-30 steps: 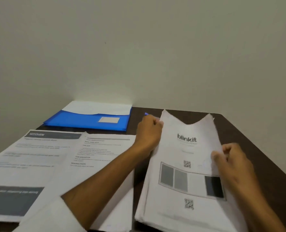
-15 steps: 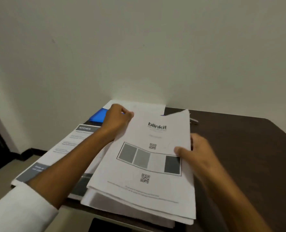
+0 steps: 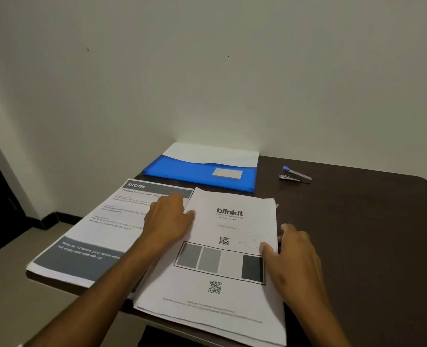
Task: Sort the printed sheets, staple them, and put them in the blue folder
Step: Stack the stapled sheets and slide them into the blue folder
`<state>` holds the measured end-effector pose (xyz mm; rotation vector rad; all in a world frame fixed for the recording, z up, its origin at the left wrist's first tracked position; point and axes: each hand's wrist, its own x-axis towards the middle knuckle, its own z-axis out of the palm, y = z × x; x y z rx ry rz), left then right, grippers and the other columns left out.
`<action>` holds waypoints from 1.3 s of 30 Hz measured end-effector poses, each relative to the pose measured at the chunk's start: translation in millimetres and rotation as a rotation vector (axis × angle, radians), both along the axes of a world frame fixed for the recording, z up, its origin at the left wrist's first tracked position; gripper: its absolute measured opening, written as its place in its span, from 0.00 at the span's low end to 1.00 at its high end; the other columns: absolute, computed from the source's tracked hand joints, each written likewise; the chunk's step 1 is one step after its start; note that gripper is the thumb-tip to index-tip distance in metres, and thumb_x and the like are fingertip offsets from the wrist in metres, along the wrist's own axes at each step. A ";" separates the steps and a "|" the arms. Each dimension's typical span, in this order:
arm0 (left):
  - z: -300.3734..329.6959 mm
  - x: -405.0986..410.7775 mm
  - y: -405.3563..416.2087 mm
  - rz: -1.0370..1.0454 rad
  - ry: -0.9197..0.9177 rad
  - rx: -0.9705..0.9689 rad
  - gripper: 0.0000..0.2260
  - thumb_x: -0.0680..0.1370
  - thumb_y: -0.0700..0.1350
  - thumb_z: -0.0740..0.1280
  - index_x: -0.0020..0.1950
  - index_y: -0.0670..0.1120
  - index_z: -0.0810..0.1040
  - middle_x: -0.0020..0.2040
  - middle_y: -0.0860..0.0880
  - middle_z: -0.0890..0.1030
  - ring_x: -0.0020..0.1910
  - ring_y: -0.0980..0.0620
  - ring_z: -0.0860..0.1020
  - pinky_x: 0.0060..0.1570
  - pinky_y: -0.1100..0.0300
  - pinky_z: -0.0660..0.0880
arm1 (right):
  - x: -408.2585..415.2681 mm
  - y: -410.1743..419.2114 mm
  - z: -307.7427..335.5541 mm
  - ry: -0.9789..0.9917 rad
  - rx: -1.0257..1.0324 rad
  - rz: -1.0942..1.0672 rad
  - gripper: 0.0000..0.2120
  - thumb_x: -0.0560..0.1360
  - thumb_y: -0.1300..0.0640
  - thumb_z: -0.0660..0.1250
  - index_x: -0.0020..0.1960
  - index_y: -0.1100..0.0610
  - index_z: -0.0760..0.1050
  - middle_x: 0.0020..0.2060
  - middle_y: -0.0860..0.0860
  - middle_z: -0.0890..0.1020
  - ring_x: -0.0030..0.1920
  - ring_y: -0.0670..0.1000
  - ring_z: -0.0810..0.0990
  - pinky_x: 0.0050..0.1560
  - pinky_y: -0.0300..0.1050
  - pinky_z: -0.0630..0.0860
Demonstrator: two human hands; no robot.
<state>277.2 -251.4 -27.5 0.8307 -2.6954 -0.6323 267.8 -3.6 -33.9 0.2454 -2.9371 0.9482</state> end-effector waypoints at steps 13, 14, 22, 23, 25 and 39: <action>16.3 4.0 60.6 -0.170 0.117 0.124 0.08 0.86 0.48 0.63 0.50 0.47 0.68 0.43 0.53 0.71 0.41 0.55 0.71 0.37 0.58 0.66 | -7.9 30.4 0.9 -0.031 -0.362 0.000 0.05 0.83 0.54 0.66 0.57 0.53 0.74 0.50 0.46 0.78 0.44 0.41 0.75 0.37 0.36 0.67; 24.7 6.5 59.0 -0.184 0.150 0.127 0.07 0.86 0.47 0.63 0.51 0.46 0.69 0.45 0.52 0.73 0.42 0.55 0.72 0.36 0.58 0.66 | -5.9 28.8 3.9 -0.045 -0.413 0.010 0.05 0.83 0.54 0.66 0.57 0.53 0.72 0.49 0.44 0.78 0.44 0.41 0.75 0.37 0.37 0.68; 77.1 30.4 -53.2 -0.063 0.365 0.272 0.06 0.76 0.49 0.71 0.47 0.48 0.79 0.43 0.46 0.84 0.44 0.43 0.83 0.44 0.51 0.76 | 1.4 -59.5 33.4 -0.134 -0.723 0.183 0.28 0.73 0.55 0.74 0.68 0.43 0.65 0.56 0.44 0.84 0.54 0.49 0.85 0.54 0.57 0.83; 77.5 33.5 -73.0 -0.035 0.380 0.297 0.06 0.76 0.48 0.71 0.47 0.46 0.80 0.42 0.45 0.84 0.41 0.42 0.83 0.42 0.52 0.76 | 1.0 -77.0 36.2 -0.135 -0.716 0.222 0.32 0.73 0.56 0.74 0.70 0.41 0.62 0.57 0.45 0.85 0.54 0.50 0.86 0.53 0.55 0.83; 73.6 38.8 -108.6 0.003 0.367 0.350 0.07 0.78 0.43 0.71 0.47 0.39 0.80 0.37 0.44 0.82 0.33 0.45 0.78 0.35 0.56 0.71 | 1.1 -111.5 41.0 -0.154 -0.665 0.277 0.38 0.76 0.60 0.72 0.76 0.42 0.55 0.58 0.47 0.85 0.52 0.51 0.85 0.47 0.48 0.83; -11.3 66.4 -171.3 0.179 0.103 0.105 0.13 0.79 0.46 0.71 0.47 0.36 0.79 0.44 0.41 0.83 0.48 0.38 0.81 0.41 0.52 0.70 | 24.7 -172.0 6.0 -0.035 -0.080 0.320 0.23 0.83 0.51 0.69 0.72 0.56 0.66 0.66 0.53 0.72 0.64 0.51 0.76 0.55 0.41 0.74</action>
